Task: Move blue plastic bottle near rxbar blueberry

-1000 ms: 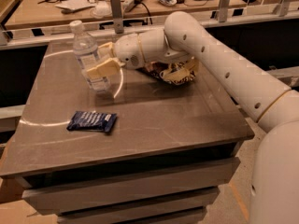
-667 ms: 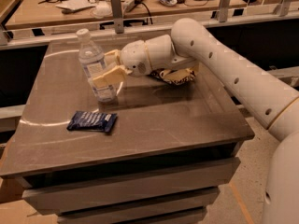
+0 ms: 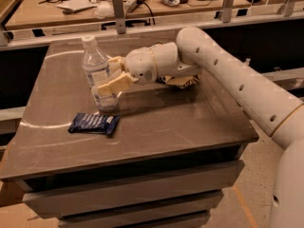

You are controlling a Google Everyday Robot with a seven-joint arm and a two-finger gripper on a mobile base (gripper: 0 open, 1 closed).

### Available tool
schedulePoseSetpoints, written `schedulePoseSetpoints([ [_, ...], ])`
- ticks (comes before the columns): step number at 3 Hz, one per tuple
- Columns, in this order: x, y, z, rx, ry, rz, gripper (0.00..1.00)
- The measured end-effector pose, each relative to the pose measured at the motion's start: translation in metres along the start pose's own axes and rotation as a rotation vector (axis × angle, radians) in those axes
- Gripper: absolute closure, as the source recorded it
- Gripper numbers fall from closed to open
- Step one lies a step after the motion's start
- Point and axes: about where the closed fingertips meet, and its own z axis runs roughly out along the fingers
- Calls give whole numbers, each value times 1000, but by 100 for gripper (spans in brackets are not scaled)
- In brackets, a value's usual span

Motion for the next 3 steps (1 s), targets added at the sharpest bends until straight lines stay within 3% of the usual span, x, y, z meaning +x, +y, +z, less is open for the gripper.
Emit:
schedulePoseSetpoints([
  [3, 8, 17, -4, -17, 44, -27, 7],
])
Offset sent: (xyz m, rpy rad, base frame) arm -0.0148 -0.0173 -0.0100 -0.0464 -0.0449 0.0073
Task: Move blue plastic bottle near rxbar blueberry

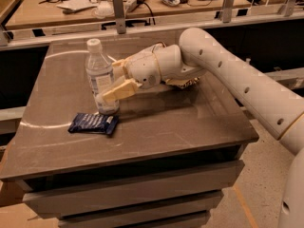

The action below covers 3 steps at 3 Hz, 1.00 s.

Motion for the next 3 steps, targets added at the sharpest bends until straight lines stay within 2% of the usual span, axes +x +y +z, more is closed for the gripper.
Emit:
schedulePoseSetpoints([
  [1, 1, 1, 0, 1, 8, 2, 0],
  [2, -2, -3, -18, 62, 43, -16, 0],
  [3, -10, -8, -55, 189, 114, -56, 0],
])
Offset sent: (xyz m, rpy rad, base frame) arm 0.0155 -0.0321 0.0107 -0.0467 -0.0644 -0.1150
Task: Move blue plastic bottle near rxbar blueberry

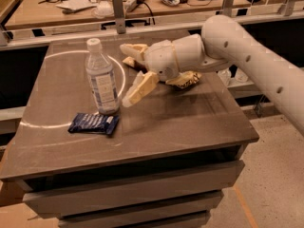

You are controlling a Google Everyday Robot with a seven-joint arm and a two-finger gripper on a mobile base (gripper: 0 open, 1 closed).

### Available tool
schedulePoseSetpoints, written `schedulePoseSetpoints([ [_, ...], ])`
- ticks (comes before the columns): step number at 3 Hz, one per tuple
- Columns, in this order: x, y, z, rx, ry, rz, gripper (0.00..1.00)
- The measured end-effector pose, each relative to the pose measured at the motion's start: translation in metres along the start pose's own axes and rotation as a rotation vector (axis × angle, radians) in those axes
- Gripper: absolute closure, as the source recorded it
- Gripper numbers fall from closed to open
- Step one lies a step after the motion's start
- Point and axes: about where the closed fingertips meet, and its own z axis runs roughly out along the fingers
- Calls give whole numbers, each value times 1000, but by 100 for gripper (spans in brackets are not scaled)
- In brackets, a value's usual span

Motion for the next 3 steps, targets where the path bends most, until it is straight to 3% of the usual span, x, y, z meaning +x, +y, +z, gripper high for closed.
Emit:
schedulePoseSetpoints([
  [1, -5, -7, -48, 167, 77, -27, 0],
  [2, -4, 1, -96, 372, 226, 4, 0],
  [3, -8, 5, -89, 424, 255, 20, 0],
])
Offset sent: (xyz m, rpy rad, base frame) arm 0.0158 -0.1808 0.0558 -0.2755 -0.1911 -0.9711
